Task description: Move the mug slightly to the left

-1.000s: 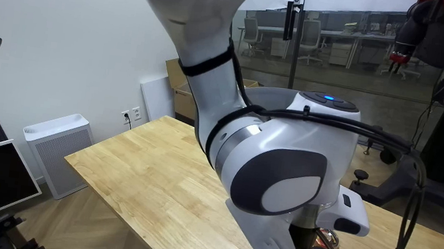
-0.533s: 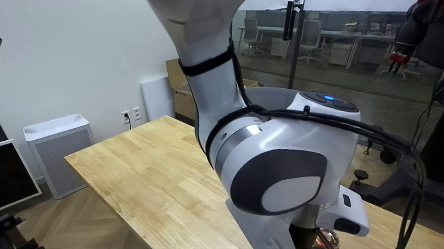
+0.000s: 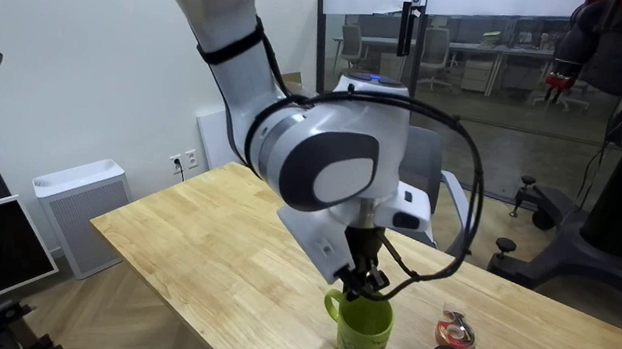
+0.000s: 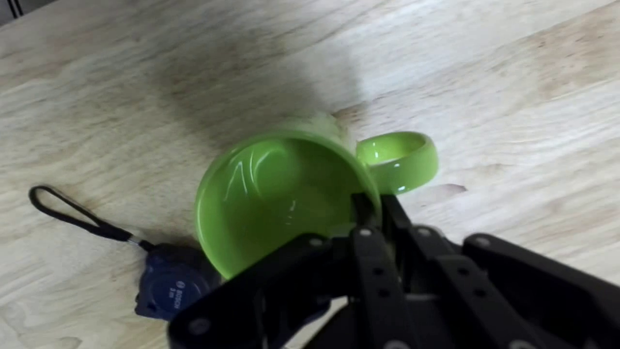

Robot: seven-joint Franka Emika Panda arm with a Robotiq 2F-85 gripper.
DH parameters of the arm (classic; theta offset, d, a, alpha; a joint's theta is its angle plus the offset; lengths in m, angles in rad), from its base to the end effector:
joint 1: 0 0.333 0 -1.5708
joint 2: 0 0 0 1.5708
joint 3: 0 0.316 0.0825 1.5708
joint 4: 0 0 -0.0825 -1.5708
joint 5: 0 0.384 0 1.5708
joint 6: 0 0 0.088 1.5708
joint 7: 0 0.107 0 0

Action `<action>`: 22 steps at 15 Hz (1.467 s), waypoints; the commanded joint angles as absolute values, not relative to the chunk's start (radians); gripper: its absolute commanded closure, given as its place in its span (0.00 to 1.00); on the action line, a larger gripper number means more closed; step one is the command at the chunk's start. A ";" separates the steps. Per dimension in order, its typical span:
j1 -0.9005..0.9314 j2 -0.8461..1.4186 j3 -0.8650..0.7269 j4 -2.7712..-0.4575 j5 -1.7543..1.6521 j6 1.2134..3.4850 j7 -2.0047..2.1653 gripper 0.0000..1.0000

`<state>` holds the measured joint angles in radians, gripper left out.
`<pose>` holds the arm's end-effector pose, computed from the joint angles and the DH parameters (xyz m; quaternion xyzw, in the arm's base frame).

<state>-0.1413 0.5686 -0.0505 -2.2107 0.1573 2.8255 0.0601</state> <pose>0.5336 -0.1131 0.1226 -0.9805 0.1945 -0.0251 0.0111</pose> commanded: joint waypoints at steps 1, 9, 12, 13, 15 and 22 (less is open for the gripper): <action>-0.093 0.494 -0.056 -2.238 0.158 2.809 0.113 0.98; -0.061 0.547 -0.048 -2.212 0.154 2.774 0.122 0.98; -0.038 0.579 -0.059 -2.205 0.144 2.779 0.134 0.98; -0.029 0.589 -0.066 -2.202 0.139 2.781 0.140 0.98; -0.013 0.606 -0.077 -2.198 0.133 2.787 0.150 0.98; 0.041 0.637 -0.124 -2.183 0.108 2.788 0.194 0.66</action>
